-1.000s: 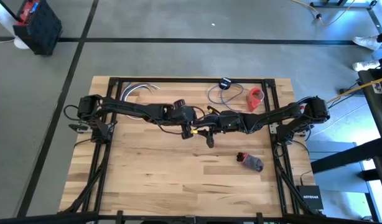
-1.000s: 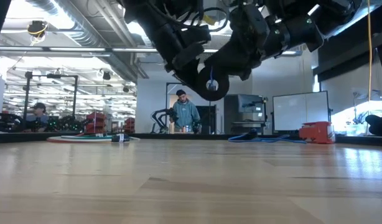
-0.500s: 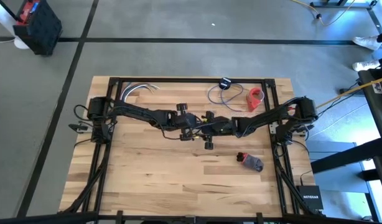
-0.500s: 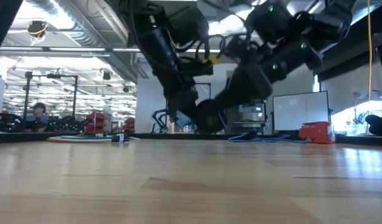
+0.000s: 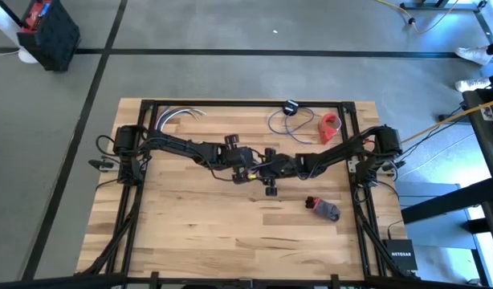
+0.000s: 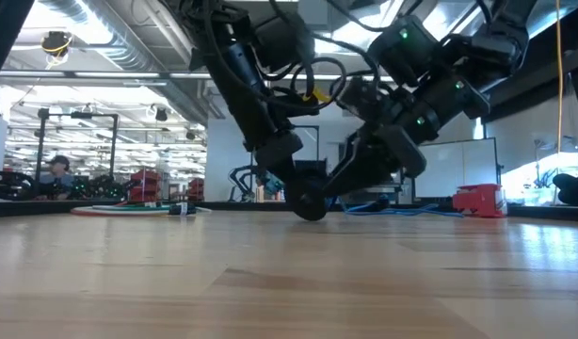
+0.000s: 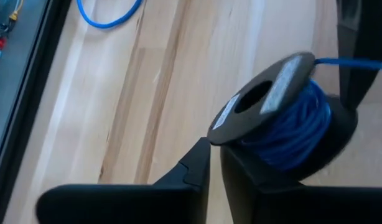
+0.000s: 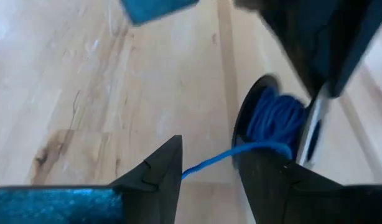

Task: Coil cords
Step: Coil the blue wire onto the spool, then uncoil the blue wire from the spool

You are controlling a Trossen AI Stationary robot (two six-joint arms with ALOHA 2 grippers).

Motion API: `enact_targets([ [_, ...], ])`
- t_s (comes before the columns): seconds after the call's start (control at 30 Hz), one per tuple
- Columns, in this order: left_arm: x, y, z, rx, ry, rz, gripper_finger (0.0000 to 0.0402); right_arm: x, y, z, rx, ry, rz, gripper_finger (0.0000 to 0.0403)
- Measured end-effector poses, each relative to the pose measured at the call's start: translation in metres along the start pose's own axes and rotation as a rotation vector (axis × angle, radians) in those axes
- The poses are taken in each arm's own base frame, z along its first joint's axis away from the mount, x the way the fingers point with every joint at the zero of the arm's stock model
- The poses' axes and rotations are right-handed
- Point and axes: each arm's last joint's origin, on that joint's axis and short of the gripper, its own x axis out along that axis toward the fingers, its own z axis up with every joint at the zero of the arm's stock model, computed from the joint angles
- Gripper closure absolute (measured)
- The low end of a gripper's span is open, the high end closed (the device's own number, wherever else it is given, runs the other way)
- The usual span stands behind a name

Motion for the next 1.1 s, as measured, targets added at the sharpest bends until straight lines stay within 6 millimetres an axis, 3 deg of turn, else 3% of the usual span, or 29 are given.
enact_targets([
  [0.33, -0.003, -0.005, -0.009, 0.033, 0.085, -0.051, 0.0300, 0.013, 0.002, -0.009, -0.030, -0.007, 0.003, 0.0249],
  [0.47, -0.010, -0.011, -0.022, 0.150, 0.208, -0.074, 0.0287, 0.014, 0.003, -0.011, -0.031, 0.002, 0.005, 0.0249],
  [0.57, -0.020, -0.015, -0.019, 0.157, 0.247, -0.081, 0.0287, 0.014, 0.003, -0.011, -0.031, 0.002, 0.005, 0.0249],
  [0.7, -0.027, -0.019, -0.006, 0.115, 0.179, -0.085, 0.0286, 0.014, 0.003, -0.011, -0.032, 0.003, 0.005, 0.0249],
  [0.83, -0.020, -0.016, 0.009, 0.066, 0.007, -0.079, 0.0286, 0.014, 0.003, -0.011, -0.026, 0.003, 0.006, 0.0249],
  [1.03, -0.005, 0.001, 0.005, -0.003, -0.029, -0.049, 0.0286, 0.014, 0.003, -0.013, -0.025, 0.025, 0.009, 0.0249],
  [1.1, -0.001, 0.005, 0.002, -0.030, -0.018, -0.111, 0.0286, 0.014, 0.003, -0.013, -0.025, 0.026, 0.009, 0.0249],
])
